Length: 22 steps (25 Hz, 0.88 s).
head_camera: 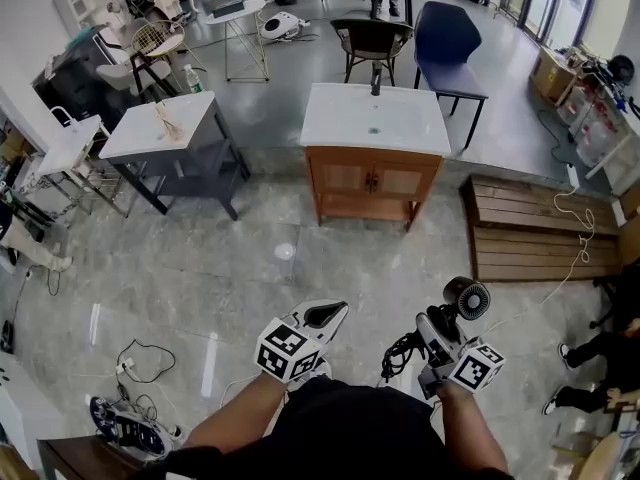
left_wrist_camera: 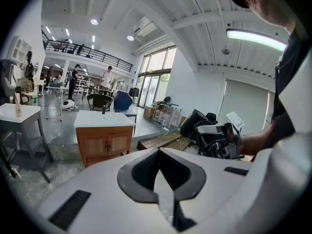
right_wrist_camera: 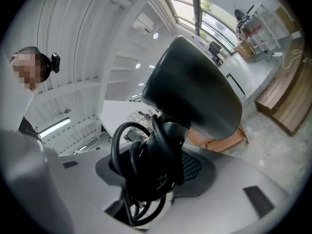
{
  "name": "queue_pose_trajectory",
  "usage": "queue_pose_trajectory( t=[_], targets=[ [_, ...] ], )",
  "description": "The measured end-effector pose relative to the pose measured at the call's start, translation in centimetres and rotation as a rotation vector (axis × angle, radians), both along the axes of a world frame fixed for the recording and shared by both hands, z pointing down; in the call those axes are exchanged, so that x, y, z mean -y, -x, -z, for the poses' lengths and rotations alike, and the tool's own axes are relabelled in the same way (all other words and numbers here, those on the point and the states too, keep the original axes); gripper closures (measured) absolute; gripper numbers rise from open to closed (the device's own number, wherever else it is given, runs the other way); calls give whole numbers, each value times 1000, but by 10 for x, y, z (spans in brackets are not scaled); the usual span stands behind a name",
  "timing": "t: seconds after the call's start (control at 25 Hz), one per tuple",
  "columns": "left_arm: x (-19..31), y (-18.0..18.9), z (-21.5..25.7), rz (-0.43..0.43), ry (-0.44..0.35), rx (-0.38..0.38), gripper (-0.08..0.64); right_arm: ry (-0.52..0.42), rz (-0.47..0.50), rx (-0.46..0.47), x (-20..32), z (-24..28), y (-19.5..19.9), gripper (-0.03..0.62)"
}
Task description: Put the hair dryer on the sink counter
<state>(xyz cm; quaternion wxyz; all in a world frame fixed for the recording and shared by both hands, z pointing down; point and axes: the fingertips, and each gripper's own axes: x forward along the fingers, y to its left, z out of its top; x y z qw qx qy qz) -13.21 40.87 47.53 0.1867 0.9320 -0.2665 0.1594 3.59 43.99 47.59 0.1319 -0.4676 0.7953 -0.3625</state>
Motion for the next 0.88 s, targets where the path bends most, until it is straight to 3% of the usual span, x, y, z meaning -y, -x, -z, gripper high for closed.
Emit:
queue_pose_trajectory(
  t=[0.28,0.56,0.88],
  targets=[
    [14,32,1,-41,-12,-8,560,0,-39,-13,12,-2,31,379],
    [28,70,-17,-71,29,18,560,16,-85,-16,22,-7,61,379],
    [52,79,-25,-55,48,-13,560,51,-68,-31,45,-13,75,379]
  ],
)
